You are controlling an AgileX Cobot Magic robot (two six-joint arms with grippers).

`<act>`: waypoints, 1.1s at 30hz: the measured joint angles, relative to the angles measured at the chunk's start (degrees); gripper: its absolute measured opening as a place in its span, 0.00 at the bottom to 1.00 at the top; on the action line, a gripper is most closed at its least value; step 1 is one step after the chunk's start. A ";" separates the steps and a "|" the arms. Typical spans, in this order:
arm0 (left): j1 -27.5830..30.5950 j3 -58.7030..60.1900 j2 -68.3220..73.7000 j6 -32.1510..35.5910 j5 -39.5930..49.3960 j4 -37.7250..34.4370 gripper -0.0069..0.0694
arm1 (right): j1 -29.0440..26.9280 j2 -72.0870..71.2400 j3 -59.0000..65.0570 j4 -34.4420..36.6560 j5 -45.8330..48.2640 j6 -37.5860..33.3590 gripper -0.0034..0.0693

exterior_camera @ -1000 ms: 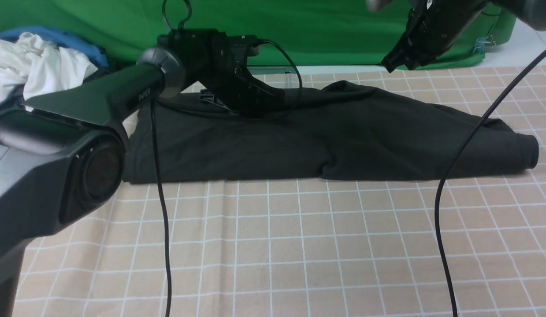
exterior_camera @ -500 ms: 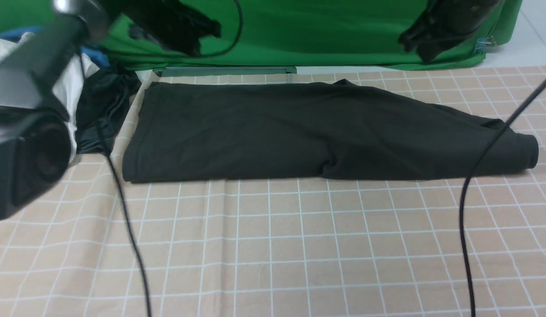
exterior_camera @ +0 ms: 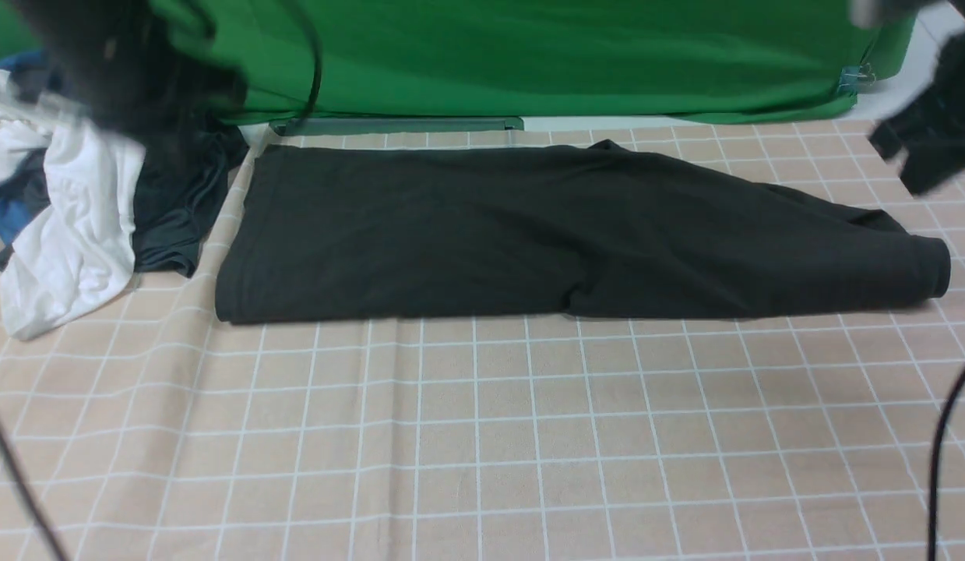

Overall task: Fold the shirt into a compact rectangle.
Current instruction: 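Pull the folded dark garment lengthwise by its ends to straighten it flat on the table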

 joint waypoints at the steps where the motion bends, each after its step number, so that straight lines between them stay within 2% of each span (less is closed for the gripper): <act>1: 0.00 4.58 -0.94 -0.21 -1.78 0.20 0.12 | -0.76 -1.33 2.30 0.00 -1.31 0.00 0.10; 6: 0.00 17.45 -2.37 -0.37 -16.44 0.14 0.12 | -2.01 -5.83 9.96 0.91 -7.59 0.24 0.10; 8: 0.00 19.05 -1.74 -0.44 -21.96 0.14 0.18 | -2.03 -6.19 10.90 1.01 -8.32 0.36 0.10; 9: 0.00 19.31 -0.87 -0.44 -24.83 0.14 0.24 | -2.08 -6.23 11.10 1.14 -8.54 0.45 0.10; 11: 0.00 19.31 -0.03 -0.55 -26.84 0.14 0.29 | -2.08 -6.29 11.18 1.25 -8.75 0.60 0.10; 12: 0.00 19.31 0.89 -0.62 -28.05 0.14 0.35 | -2.09 -6.29 11.22 1.41 -8.95 0.64 0.10; 13: 0.00 19.31 2.52 -0.74 -29.95 0.14 0.46 | -2.09 -6.29 11.22 1.54 -9.10 0.71 0.10; 15: 0.00 19.33 4.25 -1.16 -31.59 0.07 0.58 | -2.14 -6.29 11.22 1.56 -9.11 0.78 0.10; 16: 0.00 19.40 5.46 -1.16 -33.03 -0.06 0.68 | -2.14 -6.29 11.22 1.62 -9.11 0.90 0.10; 17: 0.00 19.45 5.86 -1.16 -33.25 -0.06 0.69 | -2.14 -6.29 11.22 1.62 -9.11 0.90 0.10; 18: 0.00 19.51 7.34 -1.46 -34.66 -0.72 0.79 | -2.14 -6.29 11.22 1.69 -9.11 0.90 0.10; 19: 0.00 19.51 8.11 -1.51 -35.20 -1.64 0.83 | -2.14 -6.29 11.22 1.69 -9.11 0.90 0.10; 21: 0.00 19.51 9.25 -1.65 -35.63 -2.63 0.88 | -2.14 -6.29 11.22 1.71 -9.11 0.90 0.10; 24: 0.00 19.51 10.25 -1.71 -35.82 -3.53 0.85 | -2.31 -6.29 11.22 1.71 -9.11 0.90 0.10; 26: 0.00 19.51 10.51 -1.78 -35.82 -4.33 0.75 | -3.32 -6.23 11.22 1.77 -9.11 1.33 0.10; 27: 0.00 19.51 10.68 -1.87 -35.66 -4.73 0.67 | -4.30 -6.00 11.22 1.88 -9.16 1.70 0.10; 28: 0.00 19.51 10.88 -1.87 -35.44 -4.96 0.55 | -5.78 -5.68 11.22 2.10 -9.16 2.51 0.10; 29: 0.00 19.51 10.95 -1.87 -35.44 -4.98 0.53 | -6.30 -5.52 11.22 2.17 -9.16 2.65 0.10; 31: -0.05 19.46 10.95 -1.16 -35.50 -5.59 0.30 | -9.32 -4.27 11.22 2.63 -9.17 4.03 0.10; 32: -0.10 19.40 10.95 -0.49 -35.57 -5.75 0.23 | -10.59 -3.58 11.22 2.78 -9.17 4.34 0.10; 33: -0.10 19.39 10.95 -0.05 -35.57 -5.75 0.21 | -11.47 -2.87 11.22 2.87 -9.17 4.54 0.10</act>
